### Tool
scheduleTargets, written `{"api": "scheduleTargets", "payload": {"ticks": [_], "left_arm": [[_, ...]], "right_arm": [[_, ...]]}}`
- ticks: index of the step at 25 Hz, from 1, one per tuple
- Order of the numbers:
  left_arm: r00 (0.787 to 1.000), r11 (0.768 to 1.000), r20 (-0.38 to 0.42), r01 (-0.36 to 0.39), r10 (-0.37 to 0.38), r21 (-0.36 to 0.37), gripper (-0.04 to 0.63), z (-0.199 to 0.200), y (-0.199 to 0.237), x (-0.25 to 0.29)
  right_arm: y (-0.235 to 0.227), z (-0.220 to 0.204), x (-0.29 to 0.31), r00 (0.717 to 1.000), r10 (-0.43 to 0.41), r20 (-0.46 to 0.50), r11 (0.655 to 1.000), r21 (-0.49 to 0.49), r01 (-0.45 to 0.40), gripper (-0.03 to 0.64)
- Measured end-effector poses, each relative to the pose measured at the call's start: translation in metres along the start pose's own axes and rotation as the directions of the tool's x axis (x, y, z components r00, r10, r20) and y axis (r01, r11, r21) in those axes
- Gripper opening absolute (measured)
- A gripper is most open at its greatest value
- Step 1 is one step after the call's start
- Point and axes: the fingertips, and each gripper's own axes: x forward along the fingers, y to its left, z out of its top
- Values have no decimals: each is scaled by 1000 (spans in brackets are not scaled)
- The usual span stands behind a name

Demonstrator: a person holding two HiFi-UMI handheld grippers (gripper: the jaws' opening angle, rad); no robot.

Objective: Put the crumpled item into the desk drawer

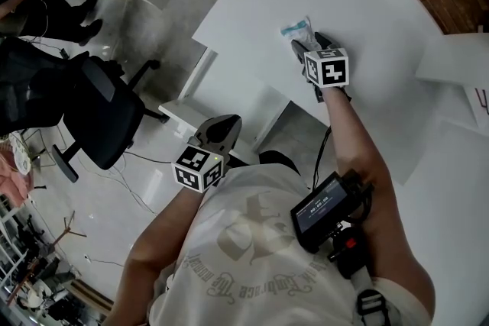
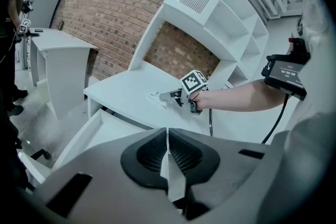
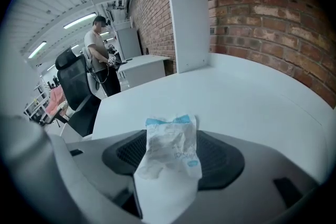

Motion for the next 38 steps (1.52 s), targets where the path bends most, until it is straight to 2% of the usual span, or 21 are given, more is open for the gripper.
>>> {"api": "scheduleTargets", "payload": {"ticks": [4, 14, 21, 32, 38], "left_arm": [[1000, 1000, -1, -3, 3, -5, 29, 1, 3, -2], [1000, 1000, -20, 7, -7, -8, 29, -8, 0, -2], [1000, 1000, -12, 9, -9, -6, 29, -5, -1, -8], [1000, 1000, -9, -6, 6, -13, 29, -7, 4, -11], [1000, 1000, 1, -5, 5, -11, 29, -4, 4, -8]], "right_arm": [[-3, -9, 10, 999, 5, -50, 1000, 8, -4, 298], [-10, -19, 17, 996, -20, -87, 997, 69, 26, 299], [-5, -17, 13, 994, -38, -104, 998, 46, 43, 291], [4, -14, 10, 995, -29, -95, 999, -42, 25, 235], [2, -14, 8, 995, -37, -88, 999, -42, 33, 222]]}}
